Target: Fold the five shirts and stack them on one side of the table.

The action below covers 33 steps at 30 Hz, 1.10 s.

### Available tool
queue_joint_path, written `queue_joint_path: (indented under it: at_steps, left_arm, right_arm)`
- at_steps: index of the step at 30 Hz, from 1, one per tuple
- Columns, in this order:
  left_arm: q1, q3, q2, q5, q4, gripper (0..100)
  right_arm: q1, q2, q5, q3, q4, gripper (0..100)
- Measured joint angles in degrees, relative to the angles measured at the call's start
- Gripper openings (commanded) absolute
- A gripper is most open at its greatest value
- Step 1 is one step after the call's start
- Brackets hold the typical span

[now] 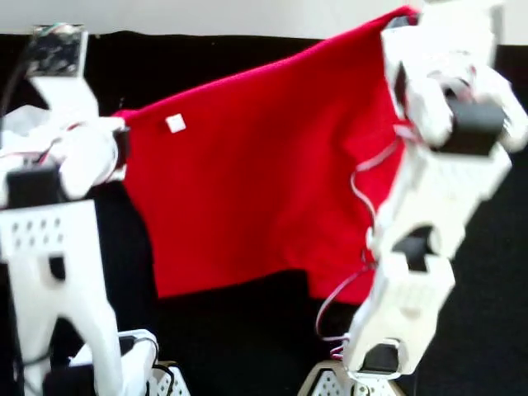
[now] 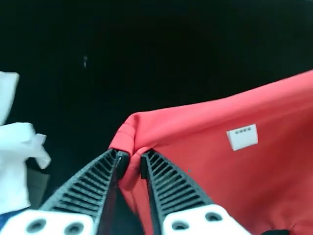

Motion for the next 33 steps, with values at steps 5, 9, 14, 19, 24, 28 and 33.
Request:
queue_joint_path:
  at_steps: [5,9,14,19,24,28,33]
  left_arm:
    - [0.5,-11.6,16.1,0.0,-1.4,1]
    - [0.5,-29.9,30.7,0.0,4.4,1]
    - [0.5,-53.4,48.4,0.0,13.4,1]
    - [0.5,-70.2,63.1,0.0,17.7,1]
    - [0.6,-77.5,75.3,-0.1,18.3,1]
    - [0.9,-81.1,82.8,-0.1,18.3,1]
    - [0.9,-84.3,87.9,-0.1,20.7,1]
  right_arm:
    - [0.0,9.5,0.0,0.2,-7.1,0.5]
    - [-0.4,10.0,-0.1,0.2,-11.8,0.5]
    - [-1.3,14.1,-0.1,0.2,-15.3,0.5]
    - [-1.9,21.9,-0.1,0.2,-21.4,0.5]
    - [-3.3,32.1,-0.1,0.2,-25.6,0.5]
    - [-3.3,40.4,-0.1,0.2,-26.7,0.5]
    - [-3.5,46.0,-0.1,0.3,-26.2,0.5]
